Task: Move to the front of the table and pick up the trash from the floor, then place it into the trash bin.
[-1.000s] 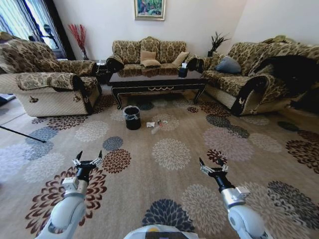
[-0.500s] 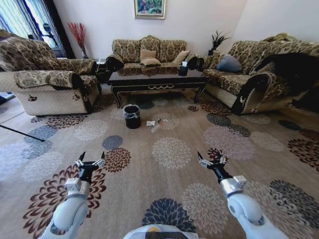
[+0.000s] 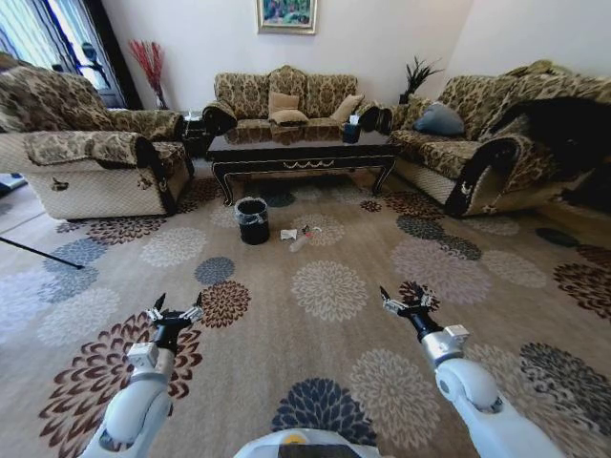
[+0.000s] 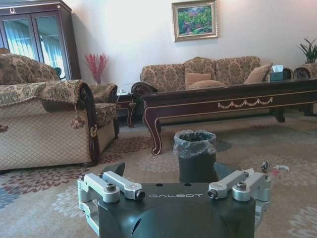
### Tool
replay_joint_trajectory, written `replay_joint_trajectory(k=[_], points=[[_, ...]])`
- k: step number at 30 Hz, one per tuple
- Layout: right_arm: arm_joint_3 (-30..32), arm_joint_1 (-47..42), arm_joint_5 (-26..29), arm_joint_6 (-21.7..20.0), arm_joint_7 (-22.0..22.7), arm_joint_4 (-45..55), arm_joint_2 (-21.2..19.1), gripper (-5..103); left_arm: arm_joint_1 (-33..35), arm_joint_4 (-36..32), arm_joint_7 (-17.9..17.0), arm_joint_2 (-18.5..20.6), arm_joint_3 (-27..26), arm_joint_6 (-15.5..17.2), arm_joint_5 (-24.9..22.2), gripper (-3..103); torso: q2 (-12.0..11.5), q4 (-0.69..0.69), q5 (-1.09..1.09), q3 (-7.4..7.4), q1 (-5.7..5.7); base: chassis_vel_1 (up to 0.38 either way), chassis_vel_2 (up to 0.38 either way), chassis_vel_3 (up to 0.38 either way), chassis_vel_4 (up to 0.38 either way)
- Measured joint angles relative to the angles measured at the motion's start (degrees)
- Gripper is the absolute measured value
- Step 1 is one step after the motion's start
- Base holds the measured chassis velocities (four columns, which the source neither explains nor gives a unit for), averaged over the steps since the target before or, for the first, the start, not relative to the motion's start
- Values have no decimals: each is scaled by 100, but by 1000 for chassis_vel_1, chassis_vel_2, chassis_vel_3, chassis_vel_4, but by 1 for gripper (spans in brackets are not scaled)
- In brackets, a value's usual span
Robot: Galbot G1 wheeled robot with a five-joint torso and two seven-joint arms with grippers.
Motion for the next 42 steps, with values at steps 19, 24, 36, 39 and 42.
replay_joint_trajectory(k=[19,24,36,39,42], points=[[212,-369,-113,25,-42,294,169,100,43,-21,2,-10,-13,-15,10,100,-439,1,-1,-359,-65,0,0,0,0],[216,-461,-180,46,-63,334,238,100,55,-33,3,-32,-27,-23,11,100,-567,0,-1,-492,-66,0,0,0,0],[239,-576,-229,86,-98,370,302,100,46,-34,6,-54,-33,-24,10,100,-665,0,-1,-656,-66,0,0,0,0],[239,-580,-230,86,-101,379,302,100,45,-26,-10,-53,-33,-29,6,100,-665,0,0,-656,-67,0,0,0,0],[239,-581,-230,88,-113,381,300,100,35,-20,-65,-52,-32,-104,-41,100,-665,1,-1,-653,-67,0,0,0,0]])
